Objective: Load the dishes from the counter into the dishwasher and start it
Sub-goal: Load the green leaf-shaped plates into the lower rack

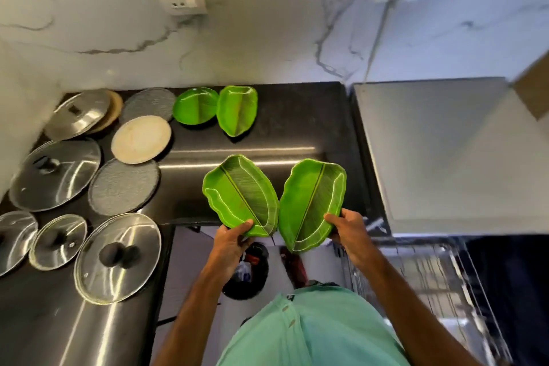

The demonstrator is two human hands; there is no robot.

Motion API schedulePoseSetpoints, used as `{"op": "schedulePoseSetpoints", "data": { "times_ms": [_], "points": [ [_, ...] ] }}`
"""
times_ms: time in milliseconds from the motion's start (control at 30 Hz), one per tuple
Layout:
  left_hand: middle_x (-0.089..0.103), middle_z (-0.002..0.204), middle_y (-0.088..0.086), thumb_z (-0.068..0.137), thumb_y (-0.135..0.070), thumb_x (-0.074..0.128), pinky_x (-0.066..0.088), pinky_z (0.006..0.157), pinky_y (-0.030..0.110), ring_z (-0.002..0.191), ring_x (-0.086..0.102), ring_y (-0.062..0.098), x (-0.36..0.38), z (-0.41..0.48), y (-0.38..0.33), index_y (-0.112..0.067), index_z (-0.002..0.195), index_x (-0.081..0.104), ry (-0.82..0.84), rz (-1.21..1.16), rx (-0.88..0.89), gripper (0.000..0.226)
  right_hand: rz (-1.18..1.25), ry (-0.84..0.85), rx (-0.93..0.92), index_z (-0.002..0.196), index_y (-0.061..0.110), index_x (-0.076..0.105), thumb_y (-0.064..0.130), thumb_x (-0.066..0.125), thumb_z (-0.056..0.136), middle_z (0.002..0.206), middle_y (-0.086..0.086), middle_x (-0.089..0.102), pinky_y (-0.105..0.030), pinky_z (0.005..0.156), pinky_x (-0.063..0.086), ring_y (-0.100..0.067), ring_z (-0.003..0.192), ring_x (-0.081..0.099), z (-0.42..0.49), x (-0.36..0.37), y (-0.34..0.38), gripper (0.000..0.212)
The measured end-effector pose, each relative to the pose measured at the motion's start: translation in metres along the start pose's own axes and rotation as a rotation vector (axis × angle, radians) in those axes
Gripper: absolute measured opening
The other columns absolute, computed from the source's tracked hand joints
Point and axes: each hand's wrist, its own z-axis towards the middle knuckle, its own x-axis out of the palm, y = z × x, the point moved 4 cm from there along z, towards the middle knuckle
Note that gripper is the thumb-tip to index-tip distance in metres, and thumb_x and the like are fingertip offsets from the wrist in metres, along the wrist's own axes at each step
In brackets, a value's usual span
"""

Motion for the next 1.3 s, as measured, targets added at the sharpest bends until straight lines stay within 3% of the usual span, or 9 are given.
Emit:
{"op": "schedulePoseSetpoints", "data": {
  "times_ms": [100, 367, 500, 600, 833, 933, 1000, 1100, 1300],
  "points": [
    [0.070, 0.112, 0.023, 0.087, 0.005, 0.066, 0.062, 0.071, 0.032, 0.088, 0.072, 0.029, 0.007, -0.034, 0.033, 0.004, 0.118, 0.062, 0.086, 0.056, -0.067, 0.032, 0.105, -0.106, 0.001, 0.107, -0.005, 0.066, 0.000, 0.065, 0.092, 0.099, -0.022, 0.072, -0.028, 0.059, 0.061, -0.029, 0.081, 0.070, -0.058, -0.038, -0.033, 0.016],
    [0.075, 0.098, 0.013, 0.083, 0.013, 0.062, 0.061, 0.064, 0.031, 0.078, 0.074, 0.021, 0.036, -0.145, 0.136, 0.002, 0.120, 0.062, 0.319, 0.263, -0.279, 0.039, 0.343, -0.395, 0.105, 0.102, -0.010, 0.065, -0.004, 0.063, 0.091, 0.078, -0.016, 0.070, -0.026, 0.051, 0.058, -0.022, 0.065, 0.066, -0.199, -0.138, -0.157, 0.013],
    [0.075, 0.106, 0.015, 0.071, 0.006, 0.075, 0.061, 0.070, 0.035, 0.087, 0.074, 0.023, 0.055, -0.174, 0.177, 0.000, 0.121, 0.062, 0.394, 0.416, -0.327, 0.052, 0.257, -0.547, 0.155, 0.091, -0.010, 0.067, -0.003, 0.064, 0.089, 0.056, -0.005, 0.064, -0.021, 0.042, 0.047, -0.014, 0.046, 0.057, -0.241, -0.193, -0.204, 0.008],
    [0.076, 0.106, 0.011, 0.080, 0.007, 0.069, 0.060, 0.073, 0.035, 0.089, 0.073, 0.021, 0.073, -0.186, 0.206, -0.003, 0.124, 0.061, 0.400, 0.514, -0.333, 0.046, 0.247, -0.601, 0.205, 0.088, -0.011, 0.066, -0.005, 0.062, 0.089, 0.051, -0.006, 0.058, -0.018, 0.037, 0.040, -0.010, 0.037, 0.050, -0.264, -0.229, -0.229, 0.007],
    [0.077, 0.093, 0.006, 0.086, 0.010, 0.060, 0.058, 0.070, 0.032, 0.080, 0.073, 0.018, 0.132, -0.216, 0.288, -0.008, 0.113, 0.062, 0.346, 0.664, -0.390, 0.032, 0.172, -0.620, 0.318, 0.088, -0.001, 0.071, 0.001, 0.066, 0.085, 0.064, -0.011, 0.067, -0.029, 0.051, 0.052, -0.021, 0.052, 0.058, -0.292, -0.318, -0.295, 0.006],
    [0.075, 0.096, 0.011, 0.086, 0.011, 0.061, 0.059, 0.065, 0.031, 0.081, 0.072, 0.021, 0.161, -0.229, 0.332, -0.003, 0.116, 0.061, 0.290, 0.681, -0.401, 0.032, 0.189, -0.585, 0.390, 0.086, 0.003, 0.073, 0.000, 0.068, 0.081, 0.077, -0.020, 0.072, -0.045, 0.064, 0.063, -0.026, 0.062, 0.065, -0.295, -0.365, -0.320, 0.008],
    [0.074, 0.095, 0.012, 0.086, 0.011, 0.061, 0.059, 0.063, 0.031, 0.081, 0.071, 0.022, 0.179, -0.234, 0.356, 0.002, 0.119, 0.059, 0.251, 0.681, -0.407, 0.034, 0.159, -0.585, 0.420, 0.081, 0.005, 0.072, 0.001, 0.068, 0.077, 0.074, -0.022, 0.071, -0.052, 0.067, 0.060, -0.027, 0.061, 0.064, -0.292, -0.394, -0.330, 0.007],
    [0.074, 0.087, 0.011, 0.087, 0.009, 0.062, 0.060, 0.062, 0.034, 0.076, 0.073, 0.022, 0.204, -0.241, 0.387, 0.004, 0.118, 0.058, 0.206, 0.684, -0.426, 0.031, 0.119, -0.574, 0.429, 0.077, 0.007, 0.073, 0.005, 0.069, 0.074, 0.066, -0.018, 0.067, -0.050, 0.064, 0.058, -0.025, 0.059, 0.060, -0.280, -0.432, -0.331, 0.005],
    [0.070, 0.095, 0.015, 0.089, 0.010, 0.060, 0.062, 0.063, 0.029, 0.071, 0.071, 0.018, 0.239, -0.232, 0.419, -0.003, 0.107, 0.059, 0.157, 0.667, -0.433, 0.023, 0.069, -0.555, 0.389, 0.080, 0.007, 0.071, 0.012, 0.070, 0.072, 0.080, -0.019, 0.073, -0.053, 0.070, 0.059, -0.025, 0.065, 0.065, -0.238, -0.473, -0.321, 0.010]
  ]
}}
